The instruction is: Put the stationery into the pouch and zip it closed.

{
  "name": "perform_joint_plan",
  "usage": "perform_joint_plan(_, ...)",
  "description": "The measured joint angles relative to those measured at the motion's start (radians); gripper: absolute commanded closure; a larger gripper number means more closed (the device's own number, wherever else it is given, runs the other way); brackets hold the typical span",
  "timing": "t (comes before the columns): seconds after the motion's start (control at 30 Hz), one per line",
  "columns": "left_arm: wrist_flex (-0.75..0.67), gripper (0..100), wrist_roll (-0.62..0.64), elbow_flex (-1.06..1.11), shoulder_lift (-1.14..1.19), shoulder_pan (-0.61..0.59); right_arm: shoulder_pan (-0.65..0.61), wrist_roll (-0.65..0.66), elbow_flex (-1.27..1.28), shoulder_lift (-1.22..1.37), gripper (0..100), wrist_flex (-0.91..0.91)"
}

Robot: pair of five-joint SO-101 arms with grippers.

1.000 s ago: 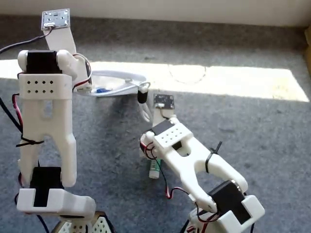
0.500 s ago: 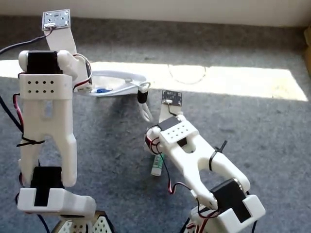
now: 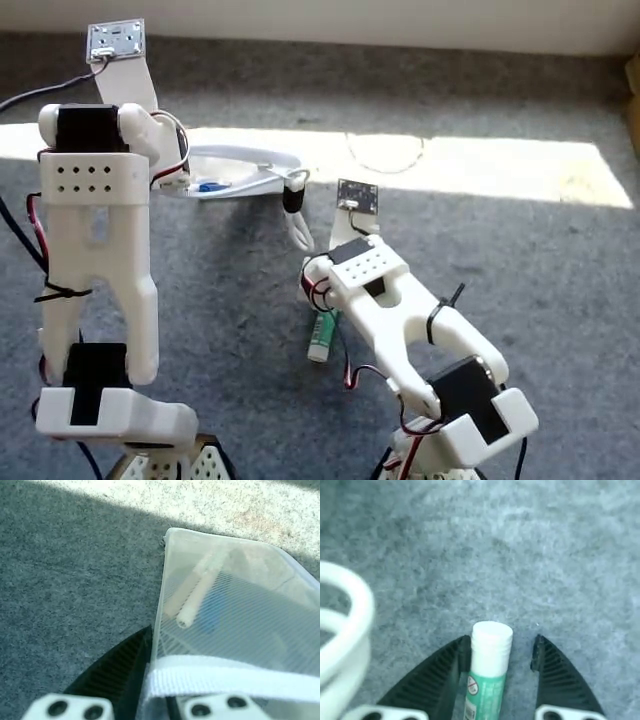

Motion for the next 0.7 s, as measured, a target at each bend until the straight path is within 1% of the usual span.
perform_joint_plan(0.07,0.0,99,0.0,0.0,0.0,0.0,-0.002,0.0,-0.006,0.029,81.4,0.0)
perform_joint_plan(0.23,0.0,99,0.0,0.0,0.0,0.0,0.005,0.0,-0.006,0.038,94.4,0.003)
perform_joint_plan(0.3,0.0,99,0.0,0.0,0.0,0.0,0.009,0.0,0.0,0.038,97.8,0.011)
perform_joint_plan(0.53,0.0,99,0.0,0.0,0.0,0.0,0.011,0.002,0.005,0.04,99.2,0.014)
perform_joint_plan(0.7,0.0,99,0.0,0.0,0.002,0.0,0.0,0.002,0.011,-0.068,99.2,0.012)
